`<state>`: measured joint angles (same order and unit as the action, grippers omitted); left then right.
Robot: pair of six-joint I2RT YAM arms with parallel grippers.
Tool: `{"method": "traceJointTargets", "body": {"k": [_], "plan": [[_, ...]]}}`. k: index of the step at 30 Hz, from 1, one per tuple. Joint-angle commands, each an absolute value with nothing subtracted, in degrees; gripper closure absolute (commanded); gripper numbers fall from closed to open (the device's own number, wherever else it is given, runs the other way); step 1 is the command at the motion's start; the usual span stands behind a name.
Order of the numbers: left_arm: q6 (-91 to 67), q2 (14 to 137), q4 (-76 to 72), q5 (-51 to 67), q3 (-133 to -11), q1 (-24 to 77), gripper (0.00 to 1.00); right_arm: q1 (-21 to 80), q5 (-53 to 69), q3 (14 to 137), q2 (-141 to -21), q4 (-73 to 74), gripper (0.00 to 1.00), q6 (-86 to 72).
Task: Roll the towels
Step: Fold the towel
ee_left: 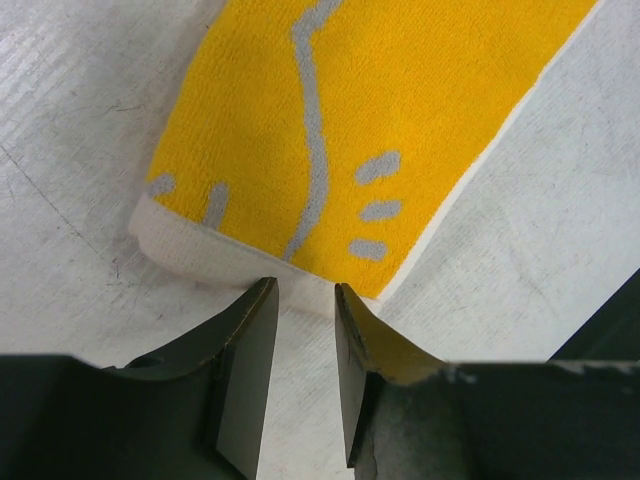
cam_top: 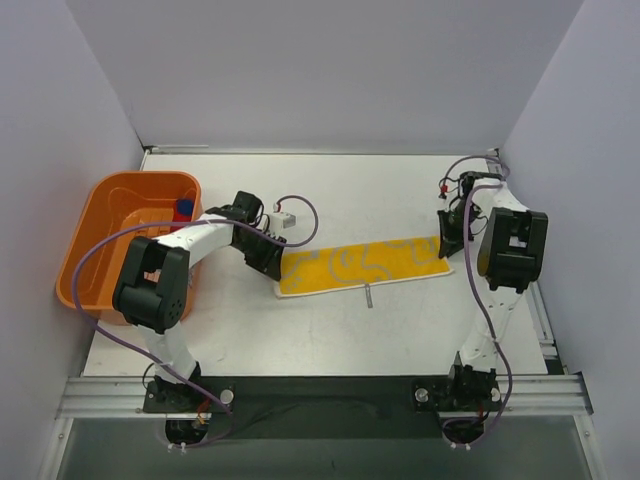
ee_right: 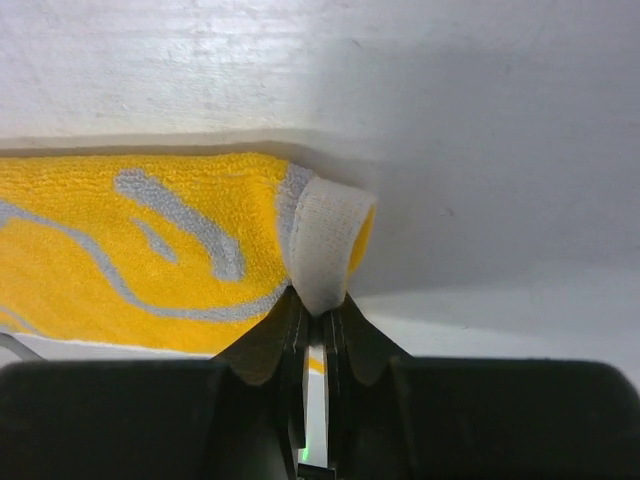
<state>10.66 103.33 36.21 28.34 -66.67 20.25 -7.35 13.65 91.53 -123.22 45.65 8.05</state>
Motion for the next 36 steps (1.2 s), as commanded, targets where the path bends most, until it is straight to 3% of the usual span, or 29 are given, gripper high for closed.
{"method": "traceJointTargets", "body": {"k": [1, 6, 13, 24, 36], "plan": [[11.8, 101.1, 35.6, 30.6, -69.3, 19.9, 0.59, -10.8, 17.2, 92.3, -118.9, 50.4, 1.00, 10.3], [13.2, 99.9, 36.6, 31.6, -70.4, 19.9, 0.51, -10.0, 24.7, 94.2, -114.1, 53.8, 1.00, 10.6], [12.1, 102.7, 37.2, 32.1, -71.5, 19.4, 0.50, -3.8, 35.4, 89.9, -108.9, 54.8, 1.00, 9.2], [10.4, 112.1, 37.5, 33.6, -75.2, 17.1, 0.66, 8.4, 42.9, 91.3, -114.3, 49.8, 1.00, 3.2], [9.7, 113.8, 37.4, 34.1, -75.5, 17.1, 0.66, 16.5, 42.2, 97.5, -122.3, 47.1, 1.00, 0.0]]}}
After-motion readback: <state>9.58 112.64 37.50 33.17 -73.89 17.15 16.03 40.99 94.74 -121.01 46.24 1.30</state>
